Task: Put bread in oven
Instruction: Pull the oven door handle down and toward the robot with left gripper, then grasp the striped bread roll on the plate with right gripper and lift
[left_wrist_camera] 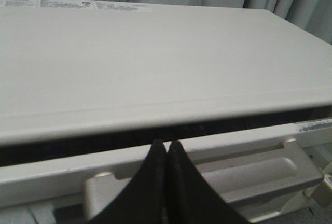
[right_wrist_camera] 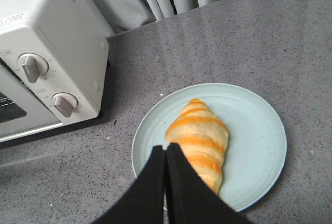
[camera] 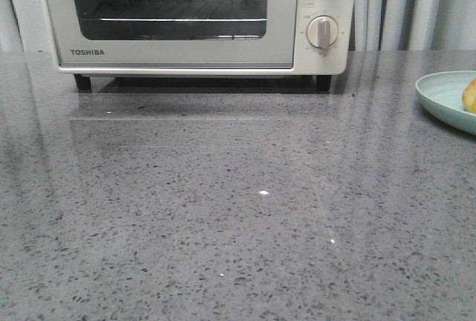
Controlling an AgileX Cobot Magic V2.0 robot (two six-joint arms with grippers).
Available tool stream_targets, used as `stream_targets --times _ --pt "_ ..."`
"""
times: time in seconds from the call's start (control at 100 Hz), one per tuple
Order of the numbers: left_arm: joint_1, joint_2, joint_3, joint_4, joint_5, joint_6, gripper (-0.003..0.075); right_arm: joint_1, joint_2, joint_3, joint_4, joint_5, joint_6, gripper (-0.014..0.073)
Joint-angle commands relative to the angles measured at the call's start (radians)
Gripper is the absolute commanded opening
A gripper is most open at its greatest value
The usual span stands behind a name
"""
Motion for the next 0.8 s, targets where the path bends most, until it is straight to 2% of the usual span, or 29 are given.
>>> stream_targets --times 0.0,0.1,0.27,0.48,0.61,0.79 --pt "-0.018 -0.063 0.139 -0.053 0.058 -0.009 -0.0021 0.0 0.011 -0.036 -0.007 -0.064 -0.014 -0.0067" --pt "-0.041 -0.142 0.321 -0.082 -0.02 -0.009 -0.0021 0.0 0.011 -0.036 -0.007 -0.052 -0.014 -0.0067" --pt "-0.141 -0.37 0.498 -0.16 -0.022 -0.009 -0.0021 0.0 0.009 -0.036 -0.007 -0.024 -0.014 -0.0067" --pt "-0.273 -0.698 0.51 -0.17 0.005 -0.002 -0.0022 0.0 0.019 -0.036 -0.007 0.093 -0.014 -0.0067" --pt "-0.271 -0.842 0.495 -0.123 0.06 0.002 -0.0022 0.0 0.07 -0.07 -0.007 0.128 -0.036 -0.0067" --pt "-0.26 -0.952 0.457 -0.062 0.209 0.002 -0.0022 0.0 0.207 -0.162 -0.021 0.141 -0.043 -0.0055"
